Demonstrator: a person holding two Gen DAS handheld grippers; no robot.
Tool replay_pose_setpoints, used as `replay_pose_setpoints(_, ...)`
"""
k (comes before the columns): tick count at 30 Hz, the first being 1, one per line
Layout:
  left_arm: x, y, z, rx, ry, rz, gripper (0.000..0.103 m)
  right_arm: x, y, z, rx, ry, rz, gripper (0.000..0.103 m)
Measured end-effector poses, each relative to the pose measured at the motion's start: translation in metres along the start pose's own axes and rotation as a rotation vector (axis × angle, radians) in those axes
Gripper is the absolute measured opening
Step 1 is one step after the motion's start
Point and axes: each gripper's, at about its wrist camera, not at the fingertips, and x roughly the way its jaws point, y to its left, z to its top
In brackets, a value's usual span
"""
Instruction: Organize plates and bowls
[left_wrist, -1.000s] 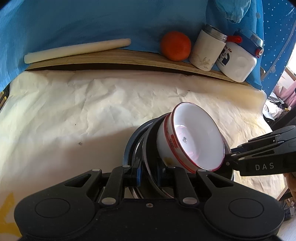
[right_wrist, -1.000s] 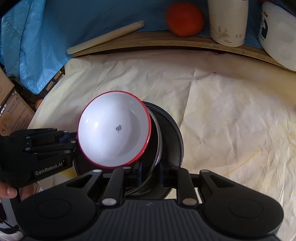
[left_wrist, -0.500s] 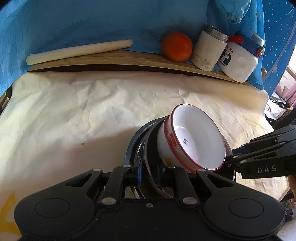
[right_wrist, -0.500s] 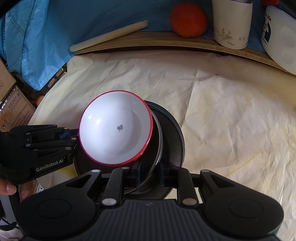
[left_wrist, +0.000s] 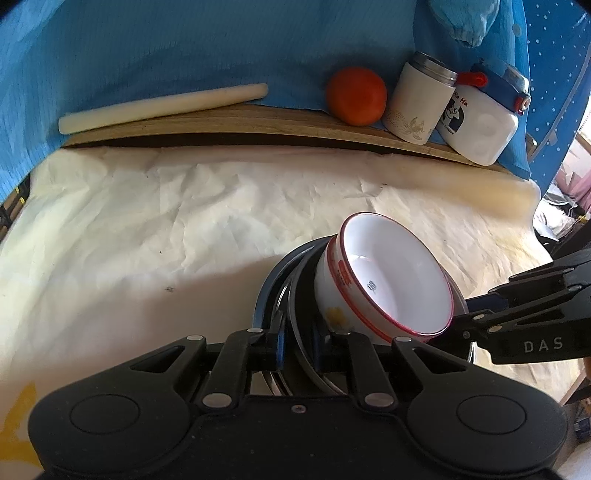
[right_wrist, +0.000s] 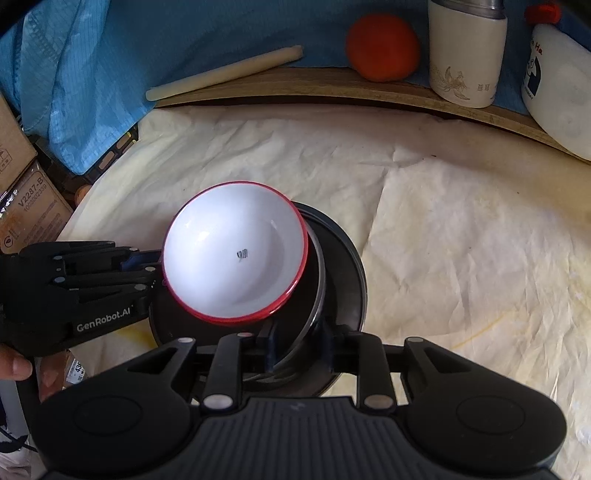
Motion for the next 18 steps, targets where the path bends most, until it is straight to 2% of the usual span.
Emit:
replay_pose_setpoints(3, -0.002, -0.003, 0.000, 0.016, -0.012, 0.019, 0.015, -0.002, 0.000, -0.001, 0.000, -0.006, 0.004, 0.032)
replay_pose_setpoints(7, -0.009, -0.003, -0.001, 0.030, -0.052, 0.077, 0.026, -0.005, 0.001, -0.004, -0.009, -0.019, 0.013, 0.037)
replay_pose_setpoints(18, -0.026, 0.003, -0.007, -0.005, -0.106, 0.107, 0.042, -0.016, 0.004, -0.015, -0.025, -0.065, 0.015, 0.047)
